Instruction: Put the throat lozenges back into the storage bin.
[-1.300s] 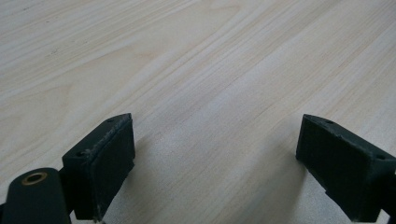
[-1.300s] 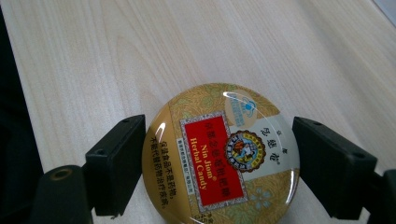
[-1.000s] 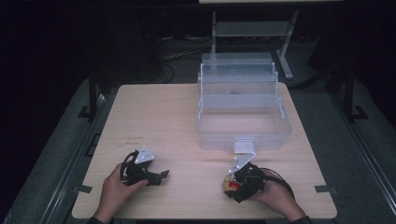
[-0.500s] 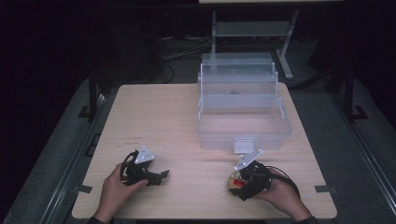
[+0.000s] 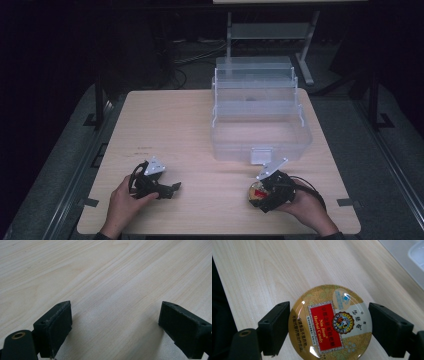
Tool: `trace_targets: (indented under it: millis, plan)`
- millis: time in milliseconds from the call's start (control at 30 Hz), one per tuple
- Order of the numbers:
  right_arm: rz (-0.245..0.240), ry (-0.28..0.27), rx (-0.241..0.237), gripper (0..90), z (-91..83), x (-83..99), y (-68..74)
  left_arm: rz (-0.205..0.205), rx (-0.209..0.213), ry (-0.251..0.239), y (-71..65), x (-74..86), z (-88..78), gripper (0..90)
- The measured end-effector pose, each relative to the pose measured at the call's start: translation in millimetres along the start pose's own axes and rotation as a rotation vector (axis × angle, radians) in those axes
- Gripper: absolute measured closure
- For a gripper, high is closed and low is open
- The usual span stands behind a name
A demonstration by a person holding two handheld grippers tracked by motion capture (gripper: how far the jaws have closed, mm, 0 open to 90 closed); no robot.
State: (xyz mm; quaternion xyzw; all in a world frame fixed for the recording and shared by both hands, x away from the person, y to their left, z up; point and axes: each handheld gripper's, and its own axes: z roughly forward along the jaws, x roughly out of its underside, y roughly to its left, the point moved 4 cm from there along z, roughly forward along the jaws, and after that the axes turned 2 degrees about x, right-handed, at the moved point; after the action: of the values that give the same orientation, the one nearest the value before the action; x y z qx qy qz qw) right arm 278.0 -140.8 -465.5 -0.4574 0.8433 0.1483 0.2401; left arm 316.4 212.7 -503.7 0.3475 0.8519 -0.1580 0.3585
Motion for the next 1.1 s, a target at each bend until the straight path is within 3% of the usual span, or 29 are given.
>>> trace_targets:
  millis: [1100]
  plan:
    - [0.065,-0.018,0.051,20.1,-25.2,10.3,-21.1,0.000,0.000,0.000,0.1,0.0,0.0,10.8]
